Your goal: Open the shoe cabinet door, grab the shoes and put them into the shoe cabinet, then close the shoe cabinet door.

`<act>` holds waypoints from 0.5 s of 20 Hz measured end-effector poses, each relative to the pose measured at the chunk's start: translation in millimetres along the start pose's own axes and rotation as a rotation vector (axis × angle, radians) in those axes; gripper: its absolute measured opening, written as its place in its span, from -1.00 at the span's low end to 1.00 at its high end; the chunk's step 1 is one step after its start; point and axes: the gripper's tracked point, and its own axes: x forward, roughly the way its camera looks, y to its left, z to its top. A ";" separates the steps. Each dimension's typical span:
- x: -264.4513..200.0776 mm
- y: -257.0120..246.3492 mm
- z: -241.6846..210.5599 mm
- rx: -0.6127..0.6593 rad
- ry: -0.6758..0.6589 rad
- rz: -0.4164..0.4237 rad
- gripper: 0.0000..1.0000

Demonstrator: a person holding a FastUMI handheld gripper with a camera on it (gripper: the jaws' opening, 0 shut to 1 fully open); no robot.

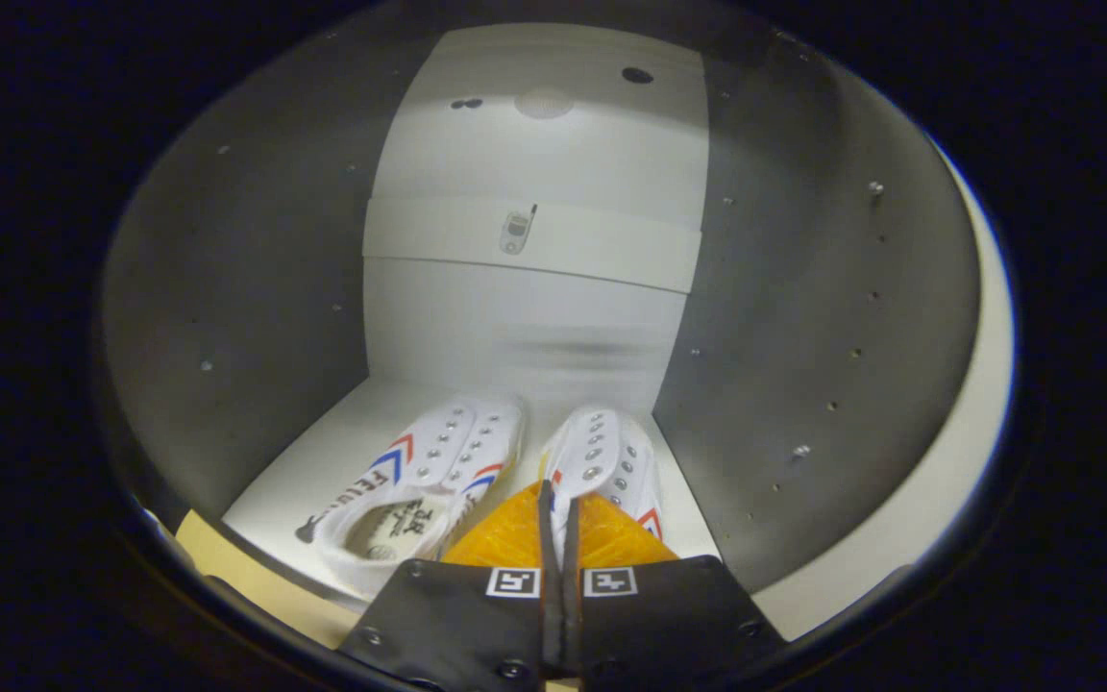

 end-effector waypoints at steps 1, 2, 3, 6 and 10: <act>10.9 -0.9 1.6 0.007 0.012 0.014 -0.96; 15.1 -1.1 4.0 0.001 0.016 0.019 -0.95; 21.1 -3.2 5.6 -0.011 0.021 0.019 -0.95; 38.3 0.4 5.1 -0.042 0.037 0.039 -0.96; 46.2 5.1 -2.3 -0.051 0.059 0.051 -0.95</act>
